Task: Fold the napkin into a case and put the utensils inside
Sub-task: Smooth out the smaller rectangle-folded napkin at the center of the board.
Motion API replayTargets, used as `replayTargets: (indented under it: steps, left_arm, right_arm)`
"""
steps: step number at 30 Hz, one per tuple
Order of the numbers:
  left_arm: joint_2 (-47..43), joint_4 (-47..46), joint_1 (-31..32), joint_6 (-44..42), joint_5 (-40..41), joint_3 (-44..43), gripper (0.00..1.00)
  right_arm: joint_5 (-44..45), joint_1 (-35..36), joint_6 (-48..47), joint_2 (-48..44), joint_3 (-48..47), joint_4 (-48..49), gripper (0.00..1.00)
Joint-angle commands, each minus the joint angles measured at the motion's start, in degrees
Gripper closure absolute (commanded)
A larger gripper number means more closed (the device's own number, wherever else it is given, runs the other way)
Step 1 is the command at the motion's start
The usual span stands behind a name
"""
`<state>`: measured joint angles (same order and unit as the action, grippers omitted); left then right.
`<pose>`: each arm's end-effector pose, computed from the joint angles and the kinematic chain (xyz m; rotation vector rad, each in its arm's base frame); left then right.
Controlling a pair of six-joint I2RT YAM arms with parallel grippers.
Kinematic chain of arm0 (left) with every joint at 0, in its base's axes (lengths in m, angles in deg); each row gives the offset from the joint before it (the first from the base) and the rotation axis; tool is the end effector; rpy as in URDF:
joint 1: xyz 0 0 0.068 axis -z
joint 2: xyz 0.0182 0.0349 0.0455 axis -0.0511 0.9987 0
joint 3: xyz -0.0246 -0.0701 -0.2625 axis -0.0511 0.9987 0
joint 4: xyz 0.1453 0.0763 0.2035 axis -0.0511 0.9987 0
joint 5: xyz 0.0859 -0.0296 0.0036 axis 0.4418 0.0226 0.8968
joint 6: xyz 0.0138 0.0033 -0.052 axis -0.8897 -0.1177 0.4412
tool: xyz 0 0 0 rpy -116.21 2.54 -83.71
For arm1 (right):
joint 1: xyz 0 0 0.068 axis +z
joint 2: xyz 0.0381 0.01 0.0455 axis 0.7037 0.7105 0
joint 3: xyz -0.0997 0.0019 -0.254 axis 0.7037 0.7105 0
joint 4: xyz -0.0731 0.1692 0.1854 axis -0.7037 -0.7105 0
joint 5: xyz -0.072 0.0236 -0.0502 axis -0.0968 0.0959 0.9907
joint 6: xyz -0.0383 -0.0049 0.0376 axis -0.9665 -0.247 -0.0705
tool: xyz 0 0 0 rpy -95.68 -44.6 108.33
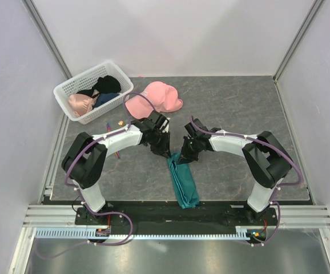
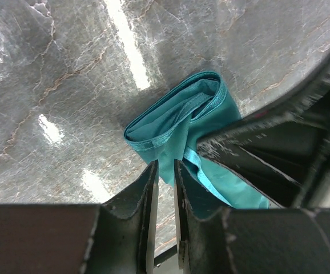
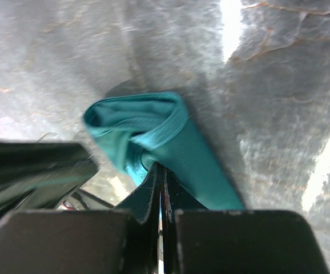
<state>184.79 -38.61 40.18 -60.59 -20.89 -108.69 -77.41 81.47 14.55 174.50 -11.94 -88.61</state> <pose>0.2733 -0.2207 0.1801 0.3098 2.8139 -0.7084 0.2613 0.2092 0.1514 0.3036 2.9106 0.8281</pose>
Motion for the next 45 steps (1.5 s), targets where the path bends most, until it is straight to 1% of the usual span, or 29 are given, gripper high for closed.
replayTargets:
  steps: [1, 8, 11, 16, 21, 25, 26, 29, 30, 31, 34, 35, 38, 39, 40, 41, 43, 45]
  left_arm:
    - [0.4, -1.6, 0.2, 0.6, -2.4, -0.3, 0.77]
    - [2.6, -2.4, 0.3, 1.9, -4.3, 0.3, 0.76]
    - [2.9, -3.1, 0.3, 2.3, -4.9, 0.9, 0.76]
    - [2.8, -5.2, 0.3, 3.5, -5.7, 1.0, 0.78]
    - [1.9, -6.4, 0.3, 4.7, -5.0, 1.6, 0.8]
    - [-0.1, -6.2, -0.2, 6.5, -4.2, 2.0, 0.81]
    - [-2.3, -6.1, -0.6, 7.1, -4.0, 2.3, 0.81]
    - [-6.5, -5.2, -3.0, 9.1, -2.9, 3.9, 0.8]
    - [-9.2, -4.6, -3.8, 9.8, -2.7, 4.5, 0.79]
    - [-10.6, -4.1, -5.4, 10.0, -2.7, 4.8, 0.79]
    - [-16.0, -1.8, -8.6, 9.8, -2.7, 5.9, 0.77]
    - [-17.2, -0.8, -9.3, 9.6, -2.8, 6.6, 0.76]
    - [-20.8, 0.3, -11.3, 9.4, -4.7, 8.4, 0.76]
    - [-21.4, 0.9, -11.8, 9.5, -5.3, 9.0, 0.76]
    - [-22.7, 1.0, -11.8, 9.7, -5.8, 9.7, 0.76]
    - [-23.2, 1.0, -11.8, 10.2, -7.0, 11.4, 0.76]
    - [-25.1, 0.9, -11.8, 10.9, -7.7, 13.1, 0.76]
    - [-26.5, 1.0, -11.8, 11.4, -7.9, 15.3, 0.76]
  right_arm:
    - [-0.6, 0.1, -0.3, 2.5, -1.7, 1.7, 1.0]
    - [-2.8, 0.0, 0.4, 4.0, -1.8, 4.3, 1.0]
    - [-5.2, 0.1, 2.0, 4.2, -1.4, 7.3, 1.0]
    - [-7.0, 0.5, 3.1, 4.6, -0.3, 9.4, 1.0]
    - [-8.4, 0.8, 5.9, 4.8, 2.6, 14.9, 1.0]
    - [-8.7, 0.8, 5.4, 5.6, 1.7, 14.6, 1.0]
    - [-8.5, 0.8, 5.2, 4.9, 1.5, 14.2, 1.0]
    - [-6.1, 0.8, 0.7, 2.0, -1.2, 8.2, 1.0]
    - [-5.8, 0.9, -0.6, 1.5, -2.1, 4.0, 1.0]
    - [-5.5, 1.0, -1.9, 0.9, -3.8, 1.9, 1.0]
    - [-1.6, 3.1, -7.2, -0.8, -7.2, -6.9, 0.94]
    - [0.8, 3.9, -9.0, -1.3, -8.0, -10.7, 0.91]
    - [3.9, 7.6, -10.6, -3.5, -8.9, -15.4, 0.83]
    - [5.2, 9.5, -10.8, -3.8, -9.0, -16.4, 0.8]
    - [5.8, 10.4, -11.1, -4.0, -9.0, -17.3, 0.74]
    - [7.0, 12.4, -11.7, -4.1, -9.0, -18.9, 0.7]
    - [10.9, 14.3, -12.1, -4.6, -9.1, -19.8, 0.62]
    - [12.3, 16.2, -12.1, -4.1, -9.1, -20.3, 0.59]
